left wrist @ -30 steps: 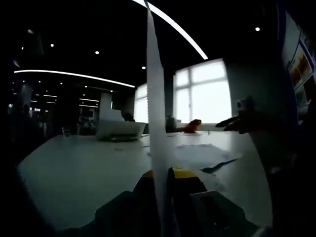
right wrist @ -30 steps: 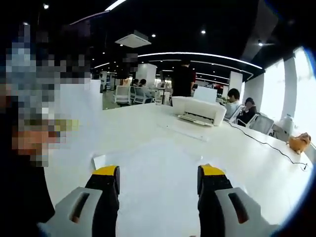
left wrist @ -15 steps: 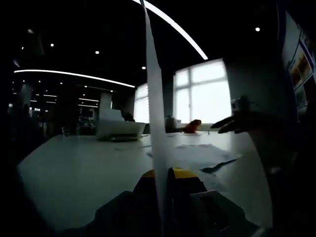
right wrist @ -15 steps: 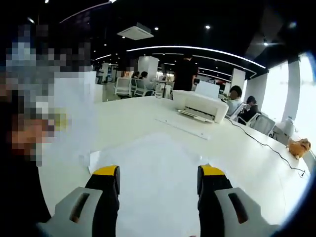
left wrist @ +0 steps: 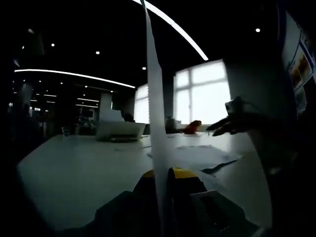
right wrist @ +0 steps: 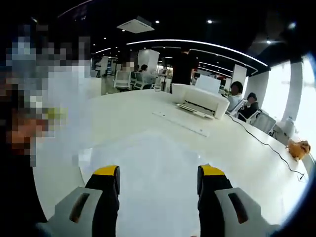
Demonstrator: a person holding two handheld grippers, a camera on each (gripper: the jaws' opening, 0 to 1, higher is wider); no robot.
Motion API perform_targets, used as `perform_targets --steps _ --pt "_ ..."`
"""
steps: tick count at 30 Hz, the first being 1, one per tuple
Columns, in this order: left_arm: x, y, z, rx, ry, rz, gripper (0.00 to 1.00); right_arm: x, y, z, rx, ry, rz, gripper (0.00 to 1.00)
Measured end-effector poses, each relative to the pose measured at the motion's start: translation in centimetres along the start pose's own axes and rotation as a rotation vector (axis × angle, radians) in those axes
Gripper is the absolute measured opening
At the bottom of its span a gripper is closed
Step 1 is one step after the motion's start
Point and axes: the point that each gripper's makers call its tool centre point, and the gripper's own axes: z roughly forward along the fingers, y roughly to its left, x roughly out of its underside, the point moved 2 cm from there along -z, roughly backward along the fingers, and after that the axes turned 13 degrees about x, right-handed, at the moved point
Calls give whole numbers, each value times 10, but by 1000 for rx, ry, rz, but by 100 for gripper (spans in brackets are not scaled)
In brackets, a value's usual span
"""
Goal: Organize the stack of printing papers by aligning and flattening the scattered papers on the table
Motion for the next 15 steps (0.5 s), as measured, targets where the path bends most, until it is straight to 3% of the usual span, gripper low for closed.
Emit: perform_targets --steps 15 --pt "0 0 0 5 1 -1 6 -7 3 10 -9 15 -22 59"
